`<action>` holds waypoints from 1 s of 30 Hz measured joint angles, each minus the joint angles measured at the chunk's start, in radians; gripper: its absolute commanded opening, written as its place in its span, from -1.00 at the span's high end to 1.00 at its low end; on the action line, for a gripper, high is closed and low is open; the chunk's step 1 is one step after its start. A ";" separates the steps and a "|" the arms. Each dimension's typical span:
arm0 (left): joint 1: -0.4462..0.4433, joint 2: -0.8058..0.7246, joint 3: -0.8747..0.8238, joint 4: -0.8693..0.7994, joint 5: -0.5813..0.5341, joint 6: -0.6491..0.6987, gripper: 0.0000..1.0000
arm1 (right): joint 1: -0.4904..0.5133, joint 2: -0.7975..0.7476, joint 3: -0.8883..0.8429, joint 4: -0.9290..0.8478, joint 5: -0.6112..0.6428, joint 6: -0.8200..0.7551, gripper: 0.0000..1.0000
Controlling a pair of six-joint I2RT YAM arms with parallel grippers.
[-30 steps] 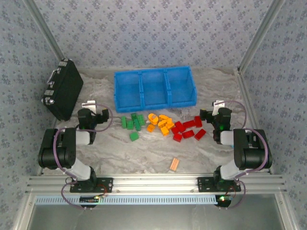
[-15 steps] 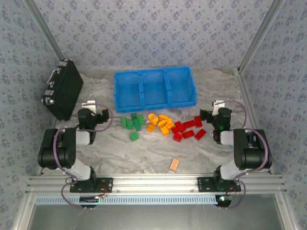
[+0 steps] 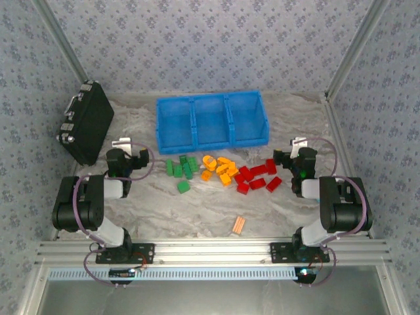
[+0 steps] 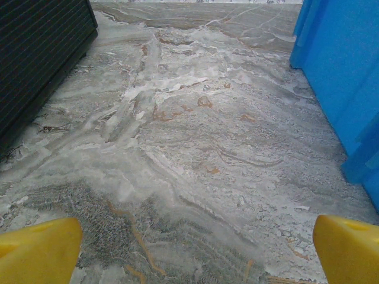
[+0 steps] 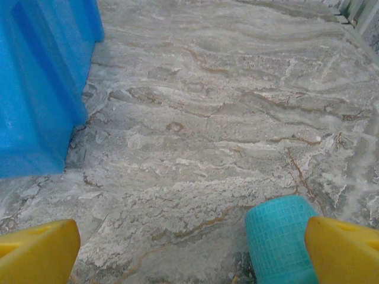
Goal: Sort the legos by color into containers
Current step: Pick up the lego from the middle-right of the table.
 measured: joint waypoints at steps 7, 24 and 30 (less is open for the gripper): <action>0.002 -0.001 0.000 0.000 -0.002 0.000 -1.00 | 0.023 -0.188 0.150 -0.314 0.013 0.014 -0.99; -0.230 -0.477 0.542 -1.006 -0.197 -0.091 -1.00 | 0.164 -0.294 0.392 -1.101 -0.061 0.375 -0.99; -0.260 -0.562 0.621 -1.262 -0.103 -0.067 -1.00 | 0.185 -0.216 0.408 -1.156 -0.045 0.401 -0.95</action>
